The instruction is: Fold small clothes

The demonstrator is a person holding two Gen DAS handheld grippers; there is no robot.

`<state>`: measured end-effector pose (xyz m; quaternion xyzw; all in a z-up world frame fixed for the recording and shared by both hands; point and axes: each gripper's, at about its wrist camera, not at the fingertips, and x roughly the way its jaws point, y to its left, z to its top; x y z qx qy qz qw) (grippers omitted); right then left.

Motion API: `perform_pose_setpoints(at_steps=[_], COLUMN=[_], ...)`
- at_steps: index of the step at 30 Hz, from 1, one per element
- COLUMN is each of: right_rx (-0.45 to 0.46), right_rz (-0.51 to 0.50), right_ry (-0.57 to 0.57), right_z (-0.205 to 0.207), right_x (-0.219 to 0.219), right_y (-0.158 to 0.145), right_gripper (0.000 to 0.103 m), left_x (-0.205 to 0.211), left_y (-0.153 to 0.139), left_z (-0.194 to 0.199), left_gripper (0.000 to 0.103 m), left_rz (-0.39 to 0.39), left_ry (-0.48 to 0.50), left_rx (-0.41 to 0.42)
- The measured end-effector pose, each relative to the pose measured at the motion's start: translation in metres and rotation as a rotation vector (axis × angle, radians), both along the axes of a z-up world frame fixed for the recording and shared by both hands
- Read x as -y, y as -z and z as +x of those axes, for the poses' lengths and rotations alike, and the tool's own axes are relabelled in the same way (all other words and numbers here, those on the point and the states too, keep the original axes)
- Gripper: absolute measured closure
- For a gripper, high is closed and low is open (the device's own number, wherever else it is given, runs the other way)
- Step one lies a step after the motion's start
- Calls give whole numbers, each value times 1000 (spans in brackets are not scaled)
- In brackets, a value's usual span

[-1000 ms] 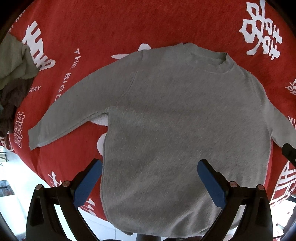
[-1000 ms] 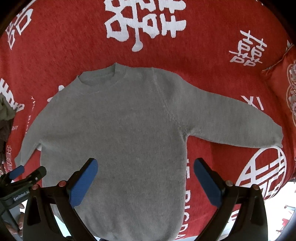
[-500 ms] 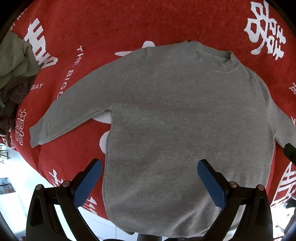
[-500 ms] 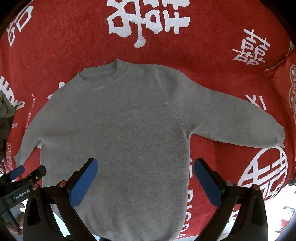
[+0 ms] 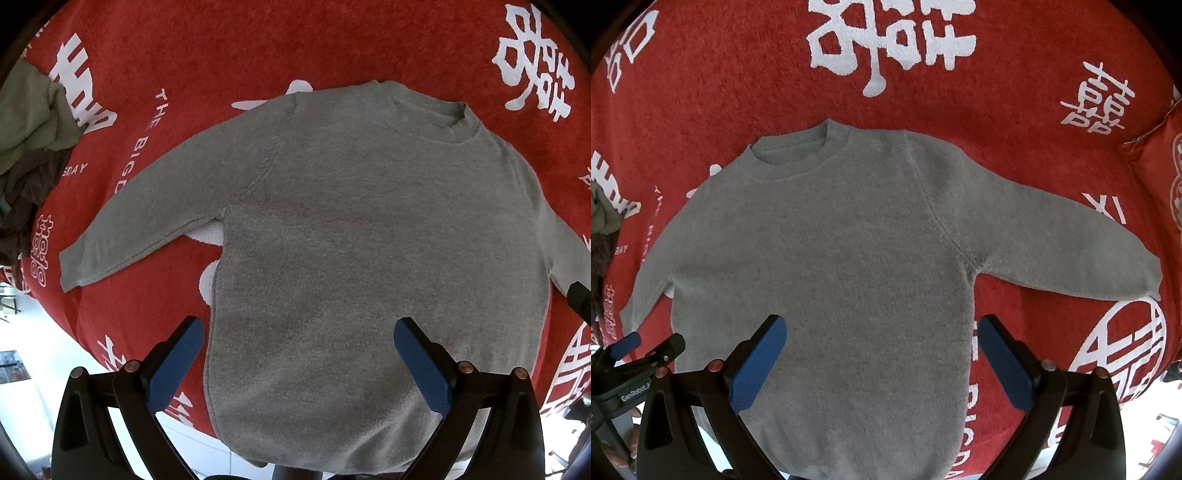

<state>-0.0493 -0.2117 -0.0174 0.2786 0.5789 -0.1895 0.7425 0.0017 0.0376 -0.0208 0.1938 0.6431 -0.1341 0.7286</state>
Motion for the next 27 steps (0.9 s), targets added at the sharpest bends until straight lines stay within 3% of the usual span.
perform_pose_setpoints(at_steps=[27], right_rx=[29], right_rz=[16], right_ry=[-25], right_z=[-1], right_x=[4], right_y=[6], right_gripper=[0], left_x=[-7], left_y=[5], left_z=[-3], left_gripper=[0], left_rz=[14], left_ry=[-49], left_rx=[12])
